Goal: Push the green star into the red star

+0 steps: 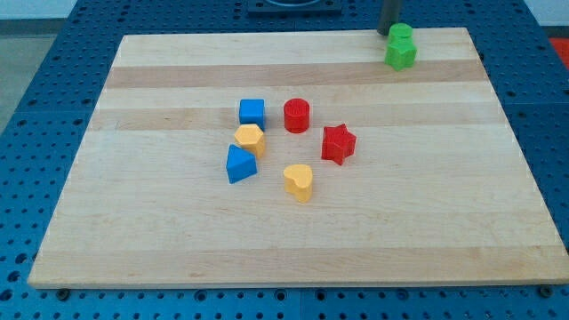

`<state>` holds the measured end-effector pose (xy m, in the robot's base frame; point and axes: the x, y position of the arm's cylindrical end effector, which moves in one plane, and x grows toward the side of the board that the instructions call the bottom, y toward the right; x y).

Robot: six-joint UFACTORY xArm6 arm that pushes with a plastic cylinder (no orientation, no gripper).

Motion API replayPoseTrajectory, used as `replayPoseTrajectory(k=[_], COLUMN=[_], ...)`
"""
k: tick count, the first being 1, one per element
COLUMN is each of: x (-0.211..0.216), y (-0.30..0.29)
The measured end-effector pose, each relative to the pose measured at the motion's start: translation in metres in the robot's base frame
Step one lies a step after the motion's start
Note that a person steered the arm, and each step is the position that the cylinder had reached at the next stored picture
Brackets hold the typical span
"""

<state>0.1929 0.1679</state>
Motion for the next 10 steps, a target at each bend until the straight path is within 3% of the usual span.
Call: replayPoseTrajectory(k=[2, 3, 4, 7, 10], x=[0.016, 0.014, -0.002, 0.04, 0.105], y=[0.098, 0.105, 0.087, 0.005, -0.02])
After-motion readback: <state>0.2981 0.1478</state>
